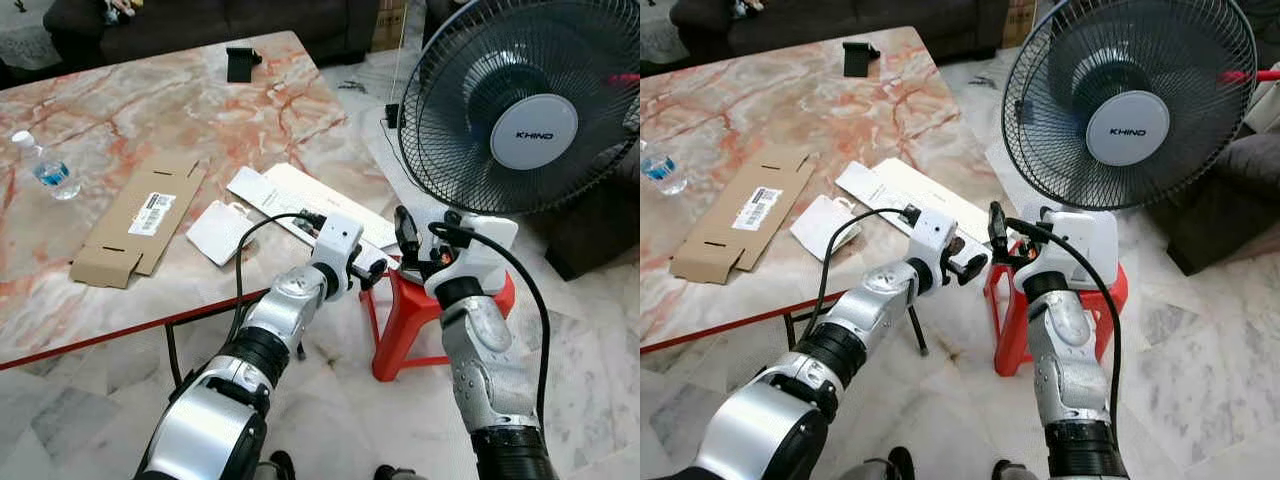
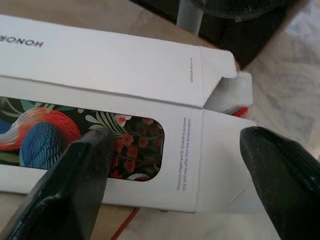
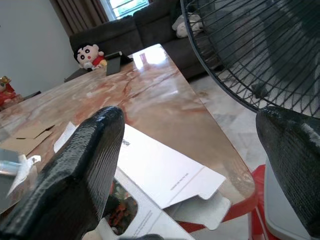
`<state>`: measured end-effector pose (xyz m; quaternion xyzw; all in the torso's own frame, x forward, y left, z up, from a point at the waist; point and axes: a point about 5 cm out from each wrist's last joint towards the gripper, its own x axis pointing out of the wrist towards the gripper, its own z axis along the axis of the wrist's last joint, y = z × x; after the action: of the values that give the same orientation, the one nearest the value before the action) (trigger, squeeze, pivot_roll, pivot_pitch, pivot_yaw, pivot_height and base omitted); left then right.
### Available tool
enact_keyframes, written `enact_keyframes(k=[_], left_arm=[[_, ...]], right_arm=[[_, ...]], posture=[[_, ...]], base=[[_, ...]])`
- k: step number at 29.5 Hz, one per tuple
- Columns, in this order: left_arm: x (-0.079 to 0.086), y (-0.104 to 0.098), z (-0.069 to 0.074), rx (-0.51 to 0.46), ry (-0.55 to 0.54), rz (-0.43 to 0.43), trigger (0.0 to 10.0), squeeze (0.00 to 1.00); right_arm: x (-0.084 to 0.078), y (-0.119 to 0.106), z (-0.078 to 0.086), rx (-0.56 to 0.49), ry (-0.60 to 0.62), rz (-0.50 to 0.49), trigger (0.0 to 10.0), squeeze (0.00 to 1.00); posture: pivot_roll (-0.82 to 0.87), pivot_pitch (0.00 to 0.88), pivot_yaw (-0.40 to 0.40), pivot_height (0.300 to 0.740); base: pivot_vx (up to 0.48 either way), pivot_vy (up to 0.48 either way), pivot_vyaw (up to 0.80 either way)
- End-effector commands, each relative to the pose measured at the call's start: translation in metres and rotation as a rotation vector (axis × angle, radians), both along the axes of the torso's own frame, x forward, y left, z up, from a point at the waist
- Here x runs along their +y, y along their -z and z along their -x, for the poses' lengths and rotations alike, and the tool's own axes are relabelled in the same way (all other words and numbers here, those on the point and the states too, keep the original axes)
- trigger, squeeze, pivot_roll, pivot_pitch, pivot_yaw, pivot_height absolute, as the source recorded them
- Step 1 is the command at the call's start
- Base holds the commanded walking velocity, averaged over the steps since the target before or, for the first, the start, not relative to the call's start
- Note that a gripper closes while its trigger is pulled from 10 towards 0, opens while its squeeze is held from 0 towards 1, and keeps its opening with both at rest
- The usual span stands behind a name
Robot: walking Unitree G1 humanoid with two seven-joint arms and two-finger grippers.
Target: Picking trash to rubbish bin
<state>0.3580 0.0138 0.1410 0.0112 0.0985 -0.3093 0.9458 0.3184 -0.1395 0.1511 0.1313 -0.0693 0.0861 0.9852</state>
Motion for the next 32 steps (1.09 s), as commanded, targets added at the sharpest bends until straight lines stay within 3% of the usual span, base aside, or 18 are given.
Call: enact_keyframes(k=[1, 4, 5, 6, 7, 10, 16, 19, 21, 23, 30, 32], left_arm=[[-0.006, 0.004, 0.014, 0.051, 0.018, 0.021, 10.0, 0.0], [-0.001, -0.006, 0.018, 0.018, 0.012, 0.029, 10.0, 0.0], [0.006, -0.019, 0.021, -0.058, -0.002, 0.021, 10.0, 0.0], [0.006, -0.019, 0.021, -0.058, -0.002, 0.021, 10.0, 0.0], [0.014, -0.029, 0.023, -0.132, -0.005, -0.005, 10.0, 0.0], [0.03, -0.041, 0.032, -0.231, 0.015, -0.051, 10.0, 0.0], [0.04, -0.04, 0.047, -0.211, 0.041, 0.009, 10.0, 0.0], [0.055, -0.037, 0.051, -0.217, -0.023, 0.023, 10.0, 0.0], [0.064, -0.036, 0.048, -0.224, -0.081, 0.009, 10.0, 0.0], [0.084, -0.042, 0.033, -0.259, -0.221, 0.034, 10.0, 0.0], [0.099, -0.067, 0.009, -0.376, -0.294, 0.028, 10.0, 0.0], [0.101, -0.073, -0.003, -0.401, -0.308, 0.013, 10.0, 0.0]], right_arm=[[0.003, -0.003, 0.0, 0.0, -0.013, -0.01, 10.0, 0.0], [0.004, -0.003, -0.001, 0.0, -0.017, -0.013, 10.0, 0.0], [0.005, -0.003, -0.002, 0.0, -0.021, -0.016, 10.0, 0.0], [0.005, -0.003, -0.002, 0.0, -0.021, -0.016, 10.0, 0.0], [0.007, -0.004, -0.003, -0.004, -0.025, -0.02, 10.0, 0.0], [0.008, -0.006, -0.004, -0.008, -0.029, -0.023, 10.0, 0.0], [0.007, -0.004, -0.004, -0.004, -0.031, -0.024, 10.0, 0.0], [0.004, 0.0, -0.003, 0.013, -0.035, -0.03, 10.0, 0.0], [-0.001, 0.004, -0.003, 0.03, -0.023, -0.037, 10.0, 0.0], [-0.011, 0.011, 0.0, 0.075, 0.007, -0.008, 10.0, 0.0], [-0.029, 0.015, 0.007, 0.122, 0.042, -0.061, 10.0, 0.0], [-0.034, 0.024, 0.011, 0.197, 0.019, -0.034, 10.0, 0.0]], posture=[[-0.11, 0.171, 0.082, 0.74], [-0.1, 0.173, 0.082, 0.74], [-0.1, 0.172, 0.081, 0.74], [-0.1, 0.172, 0.081, 0.74], [-0.09, 0.172, 0.081, 0.74], [-0.08, 0.173, 0.083, 0.74], [-0.08, 0.173, 0.082, 0.74], [-0.08, 0.173, 0.076, 0.74], [-0.07, 0.173, 0.074, 0.74], [-0.08, 0.168, 0.076, 0.74], [-0.1, 0.163, 0.087, 0.74], [-0.11, 0.163, 0.094, 0.74]], base=[[0.0, 0.0, 0.0], [0.0, 0.0, 0.0], [0.0, 0.0, 0.0], [0.0, 0.0, 0.0], [0.0, 0.0, 0.0], [0.0, 0.0, 0.0], [0.0, 0.0, 0.0], [0.0, 0.0, 0.0], [0.0, 0.0, 0.0], [0.0, 0.0, 0.0], [0.0, 0.0, 0.0], [0.0, 0.0, 0.0]])
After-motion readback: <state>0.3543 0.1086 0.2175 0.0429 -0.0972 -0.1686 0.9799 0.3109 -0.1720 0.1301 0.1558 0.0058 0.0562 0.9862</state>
